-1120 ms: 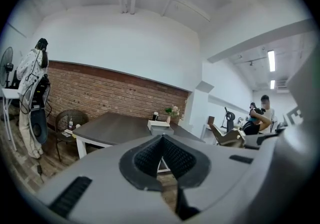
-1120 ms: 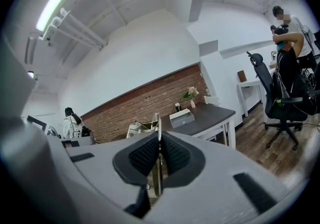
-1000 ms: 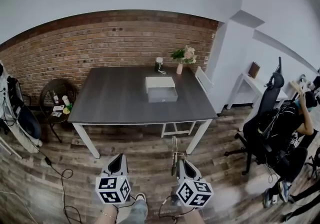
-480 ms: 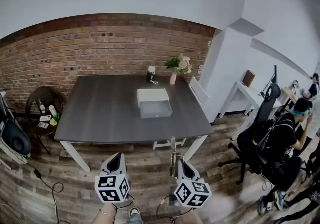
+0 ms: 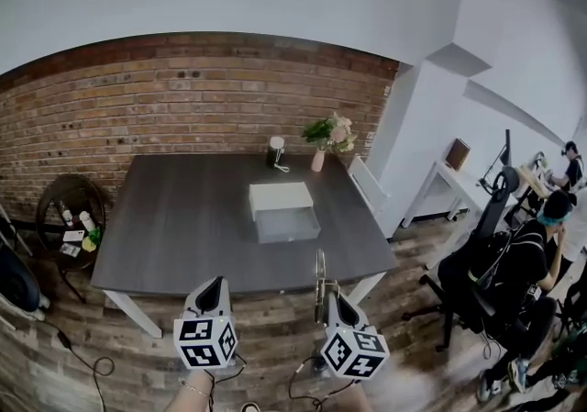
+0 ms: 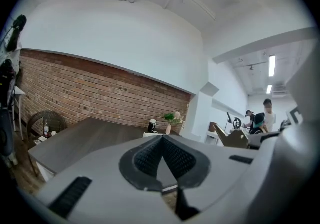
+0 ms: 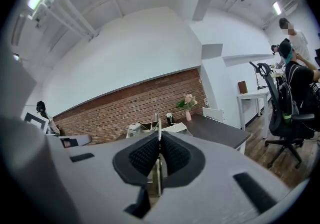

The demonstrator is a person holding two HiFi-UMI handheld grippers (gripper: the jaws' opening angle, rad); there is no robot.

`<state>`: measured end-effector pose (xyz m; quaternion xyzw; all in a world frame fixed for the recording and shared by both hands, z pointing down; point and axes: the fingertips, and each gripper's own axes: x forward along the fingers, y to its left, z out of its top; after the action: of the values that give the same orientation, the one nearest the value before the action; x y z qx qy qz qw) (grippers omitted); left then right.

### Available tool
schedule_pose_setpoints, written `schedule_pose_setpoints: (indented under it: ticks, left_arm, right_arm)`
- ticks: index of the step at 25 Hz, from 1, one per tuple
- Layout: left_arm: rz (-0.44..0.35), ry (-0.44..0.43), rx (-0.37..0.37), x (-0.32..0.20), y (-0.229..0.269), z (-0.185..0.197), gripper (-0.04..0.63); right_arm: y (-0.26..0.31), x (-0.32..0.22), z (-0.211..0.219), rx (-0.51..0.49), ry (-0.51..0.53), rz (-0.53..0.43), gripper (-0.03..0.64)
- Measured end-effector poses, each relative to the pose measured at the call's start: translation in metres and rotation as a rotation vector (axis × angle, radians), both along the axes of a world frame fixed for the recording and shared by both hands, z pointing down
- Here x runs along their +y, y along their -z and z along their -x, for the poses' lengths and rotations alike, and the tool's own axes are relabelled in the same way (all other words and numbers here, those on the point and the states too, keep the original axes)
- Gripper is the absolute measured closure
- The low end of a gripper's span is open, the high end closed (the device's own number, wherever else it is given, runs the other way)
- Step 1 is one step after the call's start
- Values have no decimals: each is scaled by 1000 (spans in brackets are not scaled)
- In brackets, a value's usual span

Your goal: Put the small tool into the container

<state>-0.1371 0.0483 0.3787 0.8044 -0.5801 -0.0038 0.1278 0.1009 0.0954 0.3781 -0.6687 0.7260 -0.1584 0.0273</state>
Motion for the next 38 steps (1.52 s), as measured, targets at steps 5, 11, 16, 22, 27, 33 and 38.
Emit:
schedule_pose_setpoints:
  ticks: [5,11,16,22,27,33,38]
  left_arm:
    - [16,-2,-1,-33,-8,8,594]
    - [44,6,4,-56,-23,8,594]
    - [93,8,-2,-73,-42,5,594]
    - [101,36,-20,-114,-47,-6,594]
    - [92,90,-17,-163,-38,-19,594]
    - [83,136,-21,-221,-25,-42,594]
    - [70,170,-26,-266,-17,-58,594]
  right_arm:
    - [-5,-32,4,7,-11,13,609]
    - [-20,-48,-3,20,-24,56,609]
    - [-32,-68,-11,13,-33,86,609]
    - [-36,-123,-35,-9,-26,80,609]
    - [-28,-184,-55,-8,13,69,609]
    - [-17,-259,-74,-11,73,61,609]
    - [-11,-312,-89,-17,109,46,609]
